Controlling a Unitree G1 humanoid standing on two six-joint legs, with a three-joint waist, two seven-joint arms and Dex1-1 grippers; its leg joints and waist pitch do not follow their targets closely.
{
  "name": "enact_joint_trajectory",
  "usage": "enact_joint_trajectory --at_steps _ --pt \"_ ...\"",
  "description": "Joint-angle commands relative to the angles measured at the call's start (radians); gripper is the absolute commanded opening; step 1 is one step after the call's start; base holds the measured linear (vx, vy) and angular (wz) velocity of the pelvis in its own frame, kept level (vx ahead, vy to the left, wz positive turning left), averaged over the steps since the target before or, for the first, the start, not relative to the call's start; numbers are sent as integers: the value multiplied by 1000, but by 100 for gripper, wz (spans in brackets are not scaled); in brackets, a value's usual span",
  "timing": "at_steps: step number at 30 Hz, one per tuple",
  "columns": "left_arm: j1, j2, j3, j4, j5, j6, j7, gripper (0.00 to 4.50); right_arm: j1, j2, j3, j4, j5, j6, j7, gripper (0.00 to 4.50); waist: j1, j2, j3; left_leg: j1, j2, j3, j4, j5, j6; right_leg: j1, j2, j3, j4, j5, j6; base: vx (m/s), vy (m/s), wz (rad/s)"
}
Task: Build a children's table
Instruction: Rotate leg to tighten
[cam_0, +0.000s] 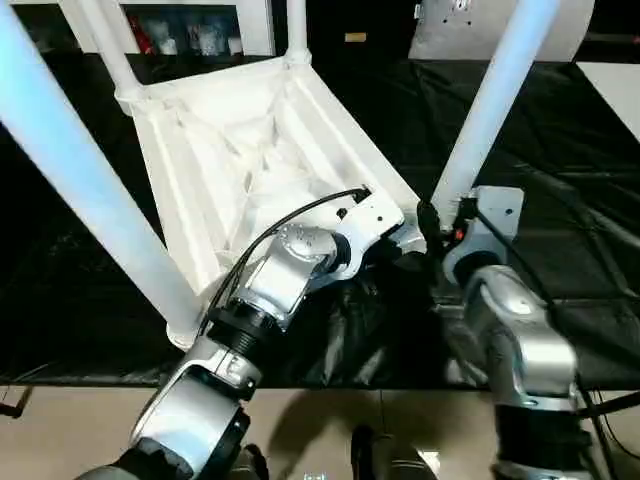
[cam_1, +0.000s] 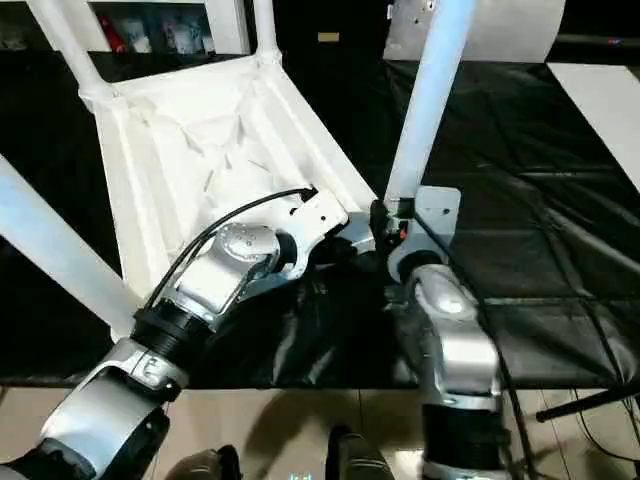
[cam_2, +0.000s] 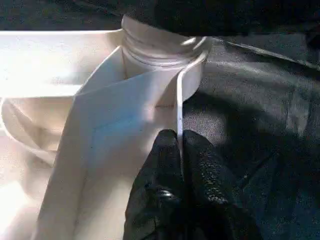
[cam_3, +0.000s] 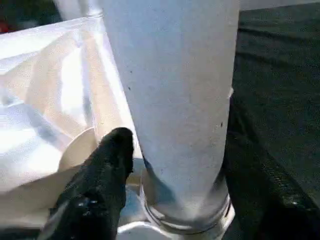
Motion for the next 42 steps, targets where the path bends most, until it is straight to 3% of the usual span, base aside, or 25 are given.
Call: enact_joint_trajectory --at_steps 1,4,7,9,10,12,15,19,25,28,34,42 --pt "24 -22 -52 -22 -38 -42 -77 0 11 -3 33 -22 44 6 69 332 7 -16 -73 -13 29 -5 -46 -61 151 79 -69 43 -56 -214 -194 0 0 0" --pt "57 44 -58 -60 -47 -74 -161 0 59 -150 -17 -43 110 -3 275 356 9 -21 -75 -16 31 -5 -41 -27 188 85 -69 43 -47 -150 -219 0 0 0" --pt "73 82 -68 -77 -53 -97 -213 0 84 -250 -30 -45 146 -9 394 386 11 -21 -73 -13 35 -3 -39 -37 211 81 -69 41 -47 -162 -235 0 0 0" --pt "86 132 -90 -85 -52 -148 -277 0 114 -374 -29 -37 169 -33 542 400 20 -23 -69 -10 39 -2 -39 -66 204 77 -71 41 -55 -250 -217 0 0 0" --pt "89 144 -96 -86 -52 -163 -295 0 121 -403 -30 -34 176 -30 579 413 26 -23 -66 -4 40 -1 -41 -87 199 71 -70 42 -62 -303 -204 0 0 0" --pt "95 162 -101 -93 -58 -172 -326 0 133 -446 -29 -29 187 -49 646 424 29 -26 -65 -6 40 -3 -42 -107 187 73 -73 40 -66 -362 -186 0 0 0" --pt "109 213 -122 -117 -72 -208 -424 0 151 -545 -25 -17 233 -71 810 447 29 -30 -68 -7 43 -5 -42 -100 180 71 -75 41 -63 -368 -181 0 0 0" --pt "102 282 -159 -105 -75 -315 -549 0 156 -647 16 6 250 -141 988 447 32 -26 -70 -6 45 -5 -39 -87 201 70 -76 41 -58 -326 -196 0 0 0" --pt "73 330 -191 -77 -77 -411 -673 0 122 -687 74 58 256 -181 1132 447 43 -23 -74 -2 48 -4 -33 -37 218 69 -74 41 -44 -235 -237 0 0 0" --pt "58 337 -201 -67 -79 -437 -702 0 100 -686 102 77 270 -172 1180 411 52 -22 -74 -3 51 -3 -30 -19 227 71 -73 39 -34 -178 -266 0 0 0" --pt "27 325 -206 -36 -82 -476 -736 0 57 -661 169 125 271 -194 1236 357 59 -19 -72 -4 53 -3 -32 -47 201 71 -76 39 -38 -221 -265 0 0 0" --pt "15 319 -209 -11 -89 -502 -756 0 24 -655 209 159 277 -185 1289 280 72 -20 -70 -2 53 -1 -32 -51 192 71 -75 41 -37 -209 -268 0 0 0"
